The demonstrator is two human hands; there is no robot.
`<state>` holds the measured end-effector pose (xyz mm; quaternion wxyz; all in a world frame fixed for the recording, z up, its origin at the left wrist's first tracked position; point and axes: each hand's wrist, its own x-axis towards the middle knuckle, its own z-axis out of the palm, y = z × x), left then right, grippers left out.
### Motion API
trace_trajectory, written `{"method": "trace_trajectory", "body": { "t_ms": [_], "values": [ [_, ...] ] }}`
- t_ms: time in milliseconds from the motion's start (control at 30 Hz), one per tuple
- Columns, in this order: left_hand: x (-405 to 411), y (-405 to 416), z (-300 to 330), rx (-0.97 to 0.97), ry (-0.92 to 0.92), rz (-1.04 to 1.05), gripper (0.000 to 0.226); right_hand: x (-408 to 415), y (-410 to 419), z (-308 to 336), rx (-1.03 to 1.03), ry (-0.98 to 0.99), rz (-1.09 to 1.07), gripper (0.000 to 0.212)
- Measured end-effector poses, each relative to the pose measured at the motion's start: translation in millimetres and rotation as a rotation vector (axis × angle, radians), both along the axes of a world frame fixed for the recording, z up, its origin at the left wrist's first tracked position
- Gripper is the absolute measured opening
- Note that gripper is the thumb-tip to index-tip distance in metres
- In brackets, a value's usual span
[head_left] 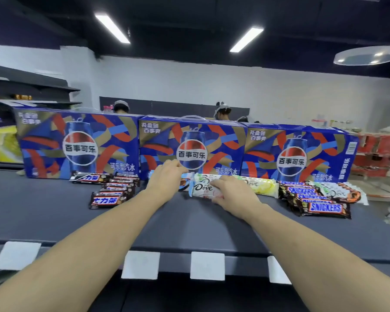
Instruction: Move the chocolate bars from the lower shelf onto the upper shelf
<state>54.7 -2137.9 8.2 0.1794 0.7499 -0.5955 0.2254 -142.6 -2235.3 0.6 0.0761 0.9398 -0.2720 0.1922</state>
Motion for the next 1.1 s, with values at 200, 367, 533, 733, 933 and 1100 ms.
{"method": "trace_trajectory", "body": {
  "t_ms": [200,367,533,733,933,1100],
  "values": [
    [25,46,6,-0.005,0.053,0.07,0.038,63,28,-7,-0.001,-0.046,0.109,0.039],
    [31,63,15,-0.028,0.062,0.084,0.038,101,35,-10,-0.028,-0.054,0.067,0.037],
    [39,69,17,0.003,0.066,0.089,0.04,115,33,-11,-0.01,-0.073,0.021,0.039],
    [53,70,7,0.043,0.097,0.12,0.043,124,35,-7,0.052,-0.067,-0.001,0.041],
    [58,69,0,0.068,0.078,0.147,0.043,126,39,-11,0.038,-0.117,-0.03,0.042],
    [63,75,0,0.055,0.07,0.129,0.041,115,43,-16,0.044,-0.19,-0.151,0.053]
  ]
}}
